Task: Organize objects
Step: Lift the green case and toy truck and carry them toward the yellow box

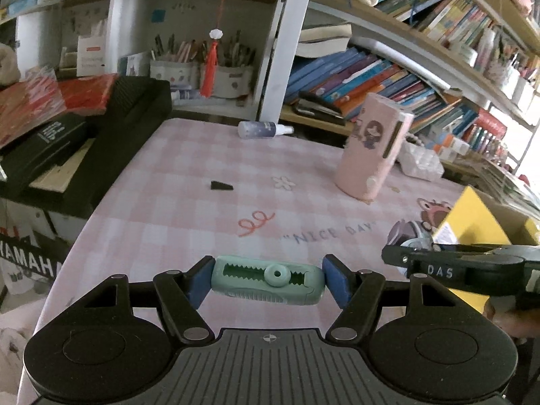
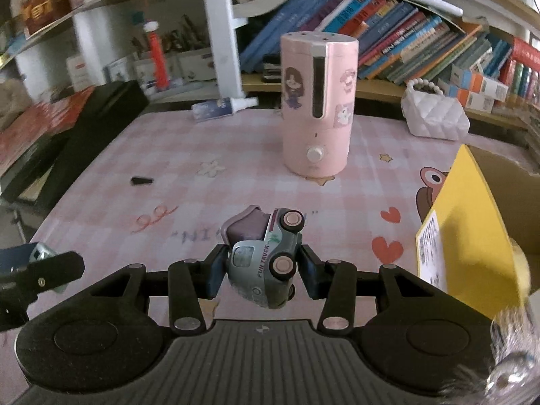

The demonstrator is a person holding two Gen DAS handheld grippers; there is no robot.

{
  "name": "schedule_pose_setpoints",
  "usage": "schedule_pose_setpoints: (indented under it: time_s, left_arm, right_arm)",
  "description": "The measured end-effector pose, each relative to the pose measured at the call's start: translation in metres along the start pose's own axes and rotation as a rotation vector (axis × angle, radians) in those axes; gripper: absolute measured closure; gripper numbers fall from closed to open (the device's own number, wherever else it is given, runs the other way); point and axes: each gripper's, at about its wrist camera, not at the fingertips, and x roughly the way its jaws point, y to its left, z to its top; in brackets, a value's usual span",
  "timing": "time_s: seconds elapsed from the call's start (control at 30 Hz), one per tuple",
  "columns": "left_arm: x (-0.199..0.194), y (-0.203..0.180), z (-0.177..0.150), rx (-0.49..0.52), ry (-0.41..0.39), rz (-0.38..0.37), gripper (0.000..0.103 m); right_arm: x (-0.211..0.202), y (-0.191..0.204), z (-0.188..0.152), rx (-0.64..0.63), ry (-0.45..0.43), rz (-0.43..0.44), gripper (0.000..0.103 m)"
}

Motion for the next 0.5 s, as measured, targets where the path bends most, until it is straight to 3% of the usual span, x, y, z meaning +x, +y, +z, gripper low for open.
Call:
schedule_pose_setpoints:
  time_s: [0.5]
  left_arm:
    - [-0.087, -0.008, -0.038, -0.002, -0.055, -0.039, 0.034]
  right_arm:
    - [-0.084, 0.019, -0.060, -0.033, 0.031, 0.048, 0.060]
